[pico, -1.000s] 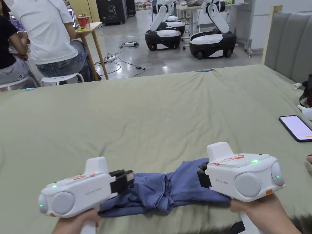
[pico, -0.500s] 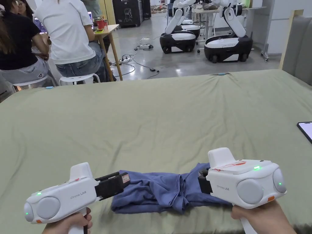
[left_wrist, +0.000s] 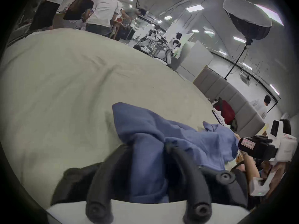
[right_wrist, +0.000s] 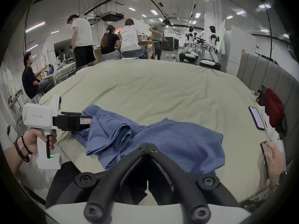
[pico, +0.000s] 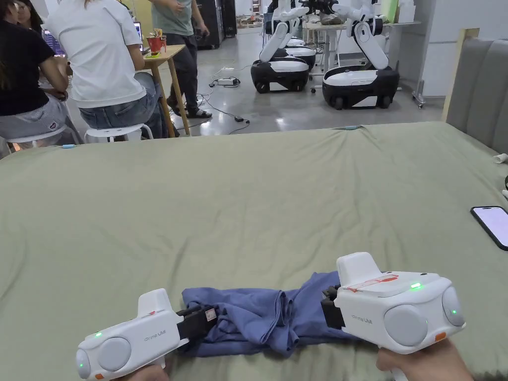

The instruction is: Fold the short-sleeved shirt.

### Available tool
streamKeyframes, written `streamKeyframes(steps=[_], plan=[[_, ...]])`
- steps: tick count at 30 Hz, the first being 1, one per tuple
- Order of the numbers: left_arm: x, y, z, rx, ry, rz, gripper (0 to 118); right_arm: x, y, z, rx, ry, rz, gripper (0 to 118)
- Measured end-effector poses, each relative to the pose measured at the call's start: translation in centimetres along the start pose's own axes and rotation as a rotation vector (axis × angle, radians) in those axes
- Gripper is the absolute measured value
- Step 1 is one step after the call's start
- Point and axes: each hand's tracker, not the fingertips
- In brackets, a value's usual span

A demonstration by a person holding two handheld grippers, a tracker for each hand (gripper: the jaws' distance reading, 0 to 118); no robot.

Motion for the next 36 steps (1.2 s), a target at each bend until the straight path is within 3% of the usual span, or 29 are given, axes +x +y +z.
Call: streamKeyframes(steps=[1,3,7,11,15,19,22,29,36], plan=[[0.1,0.1,0.2,0.005,-0.008,-0.003,17,0.0,-0.1,0.0,-0.002,0.002,0.0,0],[0.5,0.2,0.5,0.015,0.005,-0.025,14,-0.1,-0.2,-0.1,-0.008,0.003,-0.002,0],[-1.3,1.3,2.5,0.044,-0.012,0.014,13,0.0,-0.2,-0.1,-0.013,0.001,0.003,0],[-5.4,2.4,5.7,0.094,0.121,0.008,13,0.2,0.4,-0.1,-0.002,0.0,0.001,0],[-7.6,2.4,9.5,0.091,0.158,0.047,13,0.0,0.8,-0.1,0.014,0.01,-0.009,0],[-5.6,2.9,9.9,0.096,0.165,0.026,13,-0.3,0.6,-0.8,0.011,0.025,-0.012,0],[-4.0,3.6,9.1,0.113,0.17,-0.075,13,-0.4,0.3,-0.7,0.002,0.032,-0.008,0],[2.8,5.0,8.5,0.143,0.068,-0.119,13,1.0,-0.2,-0.4,0.003,0.018,-0.031,0],[10.4,4.5,2.9,0.056,-0.092,-0.178,13,3.1,-0.6,0.9,0.018,-0.007,-0.065,0]])
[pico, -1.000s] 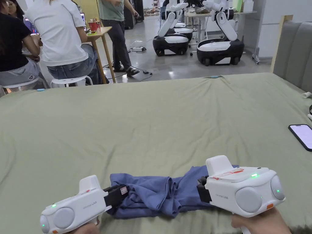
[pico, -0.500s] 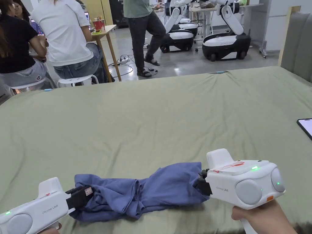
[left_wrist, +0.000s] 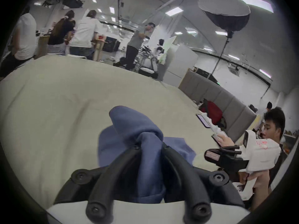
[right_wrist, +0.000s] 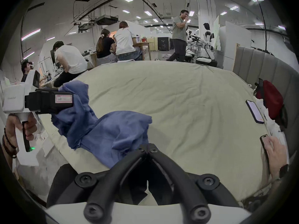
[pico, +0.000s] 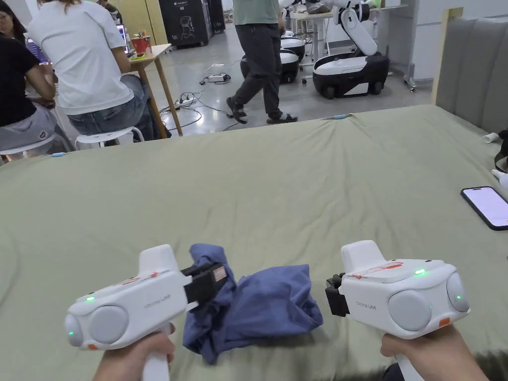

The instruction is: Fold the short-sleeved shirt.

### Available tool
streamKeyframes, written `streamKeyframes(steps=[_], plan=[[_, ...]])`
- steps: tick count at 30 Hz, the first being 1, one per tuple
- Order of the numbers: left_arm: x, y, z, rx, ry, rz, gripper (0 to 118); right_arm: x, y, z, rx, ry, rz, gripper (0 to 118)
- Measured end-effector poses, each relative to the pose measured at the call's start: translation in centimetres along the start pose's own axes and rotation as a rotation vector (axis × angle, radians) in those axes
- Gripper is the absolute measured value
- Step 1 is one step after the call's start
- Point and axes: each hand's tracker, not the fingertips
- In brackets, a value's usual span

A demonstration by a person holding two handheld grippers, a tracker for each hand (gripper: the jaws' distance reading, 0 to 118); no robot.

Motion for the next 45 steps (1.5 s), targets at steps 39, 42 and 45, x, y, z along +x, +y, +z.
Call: streamKeyframes(steps=[39,42,45], plan=[[6.4,-2.7,-12.3,-0.243,-0.09,-0.134,0,5.8,-2.1,3.4,0.005,-0.086,-0.09,0],[6.7,-4.9,-13.6,-0.261,-0.131,-0.117,0,6.3,-2.3,3.2,-0.004,-0.099,-0.094,0],[7.8,-5.0,-13.7,-0.273,-0.136,-0.122,0,6.1,-2.2,3.1,-0.015,-0.097,-0.092,0]])
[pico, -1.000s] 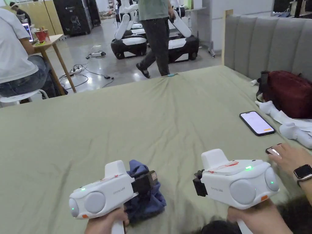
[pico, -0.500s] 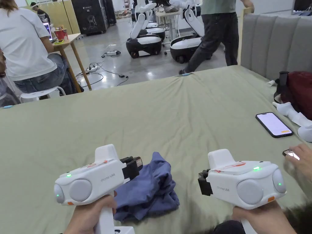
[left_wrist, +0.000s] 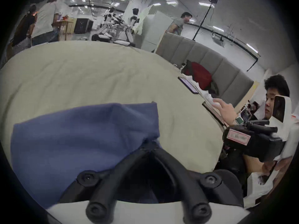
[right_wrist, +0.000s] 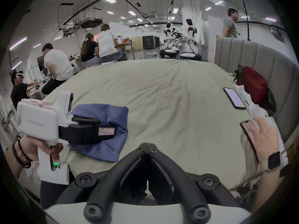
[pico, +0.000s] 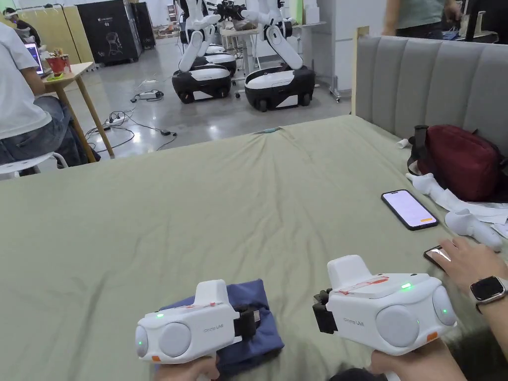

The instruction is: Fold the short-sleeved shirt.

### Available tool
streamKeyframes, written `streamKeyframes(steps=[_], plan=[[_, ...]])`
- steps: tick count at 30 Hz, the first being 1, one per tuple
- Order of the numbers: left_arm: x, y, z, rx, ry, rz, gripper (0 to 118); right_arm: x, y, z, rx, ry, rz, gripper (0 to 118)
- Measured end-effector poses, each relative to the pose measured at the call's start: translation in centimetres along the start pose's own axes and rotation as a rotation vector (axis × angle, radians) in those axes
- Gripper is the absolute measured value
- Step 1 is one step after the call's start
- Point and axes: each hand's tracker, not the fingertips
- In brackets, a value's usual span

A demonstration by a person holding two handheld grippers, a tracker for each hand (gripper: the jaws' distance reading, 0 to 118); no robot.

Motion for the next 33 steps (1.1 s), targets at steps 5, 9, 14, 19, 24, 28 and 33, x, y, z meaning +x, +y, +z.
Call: streamKeyframes(steps=[5,9,14,19,24,28,33], plan=[[-0.5,1.3,3.2,0.074,-0.024,0.008,0,-1.6,0.7,-0.6,-0.006,0.036,0.021,0],[-3.3,1.8,8.2,0.19,0.005,0.07,0,-3.7,2.2,-2.4,-0.009,0.077,0.043,0],[-7.6,0.2,12.6,0.18,0.077,0.147,0,-6.6,3.9,-5.4,-0.02,0.177,0.056,0],[-9.2,-1.9,14.3,0.194,0.138,0.183,2,-8.7,3.9,-9.9,-0.115,0.188,0.075,0],[-11.0,-3.1,13.5,0.18,0.097,0.261,118,-8.8,3.2,-11.0,-0.117,0.132,0.086,0],[-11.4,-3.7,12.0,0.165,0.06,0.301,115,-8.2,3.1,-10.9,-0.121,0.146,0.076,0],[-11.1,-3.9,9.0,0.117,0.053,0.32,102,-8.4,2.7,-10.6,-0.11,0.136,0.084,0]])
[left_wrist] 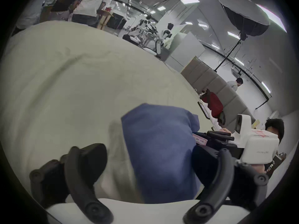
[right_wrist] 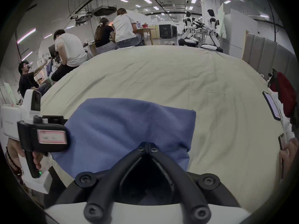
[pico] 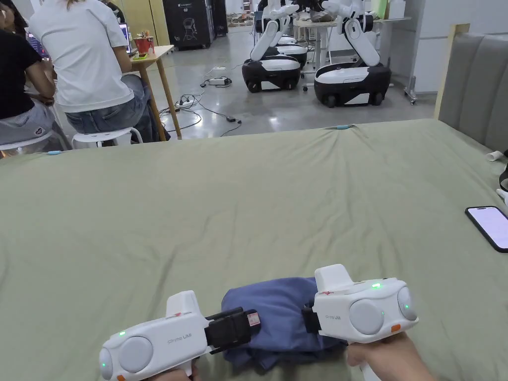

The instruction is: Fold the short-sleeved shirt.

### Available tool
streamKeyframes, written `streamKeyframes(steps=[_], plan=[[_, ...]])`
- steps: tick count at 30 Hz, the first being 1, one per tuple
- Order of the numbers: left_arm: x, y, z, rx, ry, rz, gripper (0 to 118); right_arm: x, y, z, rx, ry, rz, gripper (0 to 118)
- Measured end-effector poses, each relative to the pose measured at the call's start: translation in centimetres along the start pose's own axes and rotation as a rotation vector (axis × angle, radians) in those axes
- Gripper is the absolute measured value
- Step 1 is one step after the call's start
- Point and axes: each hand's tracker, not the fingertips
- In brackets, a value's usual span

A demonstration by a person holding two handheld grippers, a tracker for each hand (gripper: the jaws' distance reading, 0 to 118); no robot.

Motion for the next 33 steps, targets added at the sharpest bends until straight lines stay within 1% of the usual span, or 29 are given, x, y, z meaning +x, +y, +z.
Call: streamKeyframes(steps=[1,2,3,4,5,6,7,8,9,12,15,18,20,24,27,31,33], plan=[[0.2,-0.1,-0.6,0.005,-0.009,0.01,101,0.0,-0.1,0.0,0.001,-0.004,0.003,0],[0.4,0.0,-0.8,0.013,-0.018,0.014,98,0.0,-0.1,0.0,0.001,-0.006,0.006,0],[0.6,0.2,-1.2,0.016,-0.028,0.017,81,0.0,-0.1,0.2,0.002,-0.008,0.006,0],[0.7,0.3,-1.5,0.014,-0.045,0.024,69,0.0,-0.2,0.2,0.0,-0.011,0.005,0],[0.8,0.4,-1.6,0.019,-0.081,0.042,62,0.1,-0.2,0.2,0.0,-0.014,0.002,0],[1.1,0.4,-1.4,0.024,-0.073,0.042,62,0.1,-0.2,0.2,-0.001,-0.02,0.0,0],[1.4,0.4,-1.3,0.031,-0.084,0.028,43,0.1,-0.2,0.1,0.002,-0.016,-0.006,0],[1.7,0.5,-1.2,0.034,-0.089,-0.007,36,-0.1,-0.1,0.2,-0.001,-0.022,-0.008,0],[1.9,0.5,-1.0,0.038,-0.079,-0.046,36,-0.3,0.0,0.2,-0.005,-0.03,-0.004,0],[1.0,1.5,-0.1,0.023,-0.093,-0.045,35,-1.1,0.2,0.2,0.002,-0.05,0.009,0],[-0.6,2.8,1.2,0.027,-0.086,-0.055,34,-2.3,1.1,1.0,0.034,-0.03,0.006,0],[-2.6,4.6,3.5,0.046,-0.05,-0.073,34,-4.8,2.5,1.2,0.083,-0.011,0.038,0],[-5.0,6.0,5.2,0.059,-0.036,-0.072,34,-6.8,3.8,0.8,0.102,0.005,0.061,0],[-11.2,8.8,9.6,0.059,-0.021,-0.058,34,-11.3,6.6,-1.3,0.127,0.081,0.103,0],[-17.8,11.1,13.5,0.068,0.02,-0.064,34,-15.2,8.7,-3.3,0.136,0.115,0.133,0],[-25.8,13.7,18.9,0.087,0.061,-0.056,34,-20.6,11.6,-7.0,0.175,0.113,0.167,0],[-30.1,14.7,21.8,0.113,0.102,-0.025,34,-23.7,13.2,-9.8,0.189,0.107,0.183,0]])
